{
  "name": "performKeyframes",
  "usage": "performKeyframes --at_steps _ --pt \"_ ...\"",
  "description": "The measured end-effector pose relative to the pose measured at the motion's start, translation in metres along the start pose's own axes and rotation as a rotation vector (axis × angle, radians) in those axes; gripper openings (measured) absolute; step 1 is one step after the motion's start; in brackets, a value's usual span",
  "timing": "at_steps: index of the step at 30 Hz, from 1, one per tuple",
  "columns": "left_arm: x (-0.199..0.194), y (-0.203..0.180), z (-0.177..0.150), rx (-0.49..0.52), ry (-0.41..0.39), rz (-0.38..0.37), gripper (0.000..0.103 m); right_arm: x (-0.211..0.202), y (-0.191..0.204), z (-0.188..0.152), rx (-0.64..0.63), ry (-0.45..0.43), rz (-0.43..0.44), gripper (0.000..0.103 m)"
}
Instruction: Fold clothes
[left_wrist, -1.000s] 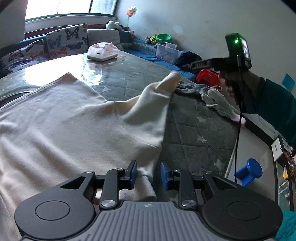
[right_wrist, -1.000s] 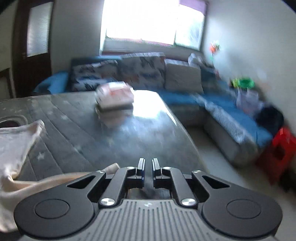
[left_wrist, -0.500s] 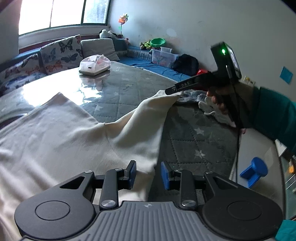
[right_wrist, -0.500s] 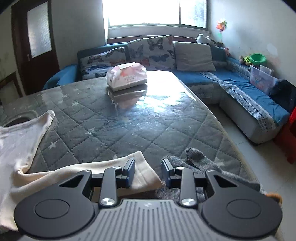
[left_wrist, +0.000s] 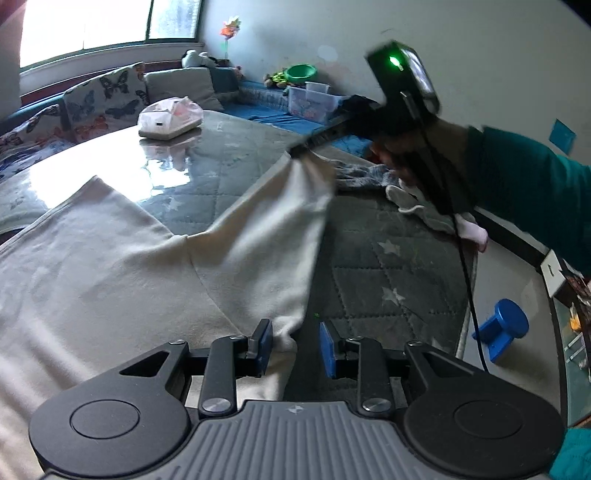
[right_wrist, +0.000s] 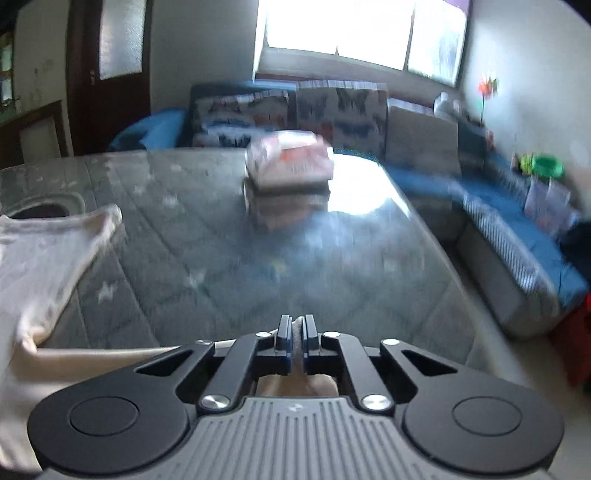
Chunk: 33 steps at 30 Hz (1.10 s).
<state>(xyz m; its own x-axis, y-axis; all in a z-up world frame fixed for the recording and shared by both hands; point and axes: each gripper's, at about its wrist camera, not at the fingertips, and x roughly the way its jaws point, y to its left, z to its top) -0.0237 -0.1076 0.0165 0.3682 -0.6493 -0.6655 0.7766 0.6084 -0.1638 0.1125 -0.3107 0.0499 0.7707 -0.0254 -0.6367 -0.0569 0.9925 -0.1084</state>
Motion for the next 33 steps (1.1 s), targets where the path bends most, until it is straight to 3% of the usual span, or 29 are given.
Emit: performKeyframes --at_steps 4,10,18,28,33 --pt "0.0 -0.001 0.0 -0.011 -0.001 -0.004 0.031 0.019 0.009 0.006 -0.038 0.02 -0.019 0.007" --pt "-0.01 0.001 0.0 -0.022 -0.025 0.001 0.032 -0.001 -0.012 -0.009 0.088 0.001 -0.036 0.015" --pt "-0.027 0.014 -0.002 -0.093 -0.06 0.062 0.032 -0.022 -0.024 -0.041 0.136 0.044 -0.034 0.015" --pt "-0.047 0.02 -0.023 -0.161 -0.07 0.111 0.032 -0.015 -0.016 -0.043 0.172 0.015 -0.038 0.015" --pt "-0.076 0.036 -0.036 -0.214 -0.104 0.19 0.032 -0.008 -0.012 -0.042 0.151 0.021 -0.088 0.009"
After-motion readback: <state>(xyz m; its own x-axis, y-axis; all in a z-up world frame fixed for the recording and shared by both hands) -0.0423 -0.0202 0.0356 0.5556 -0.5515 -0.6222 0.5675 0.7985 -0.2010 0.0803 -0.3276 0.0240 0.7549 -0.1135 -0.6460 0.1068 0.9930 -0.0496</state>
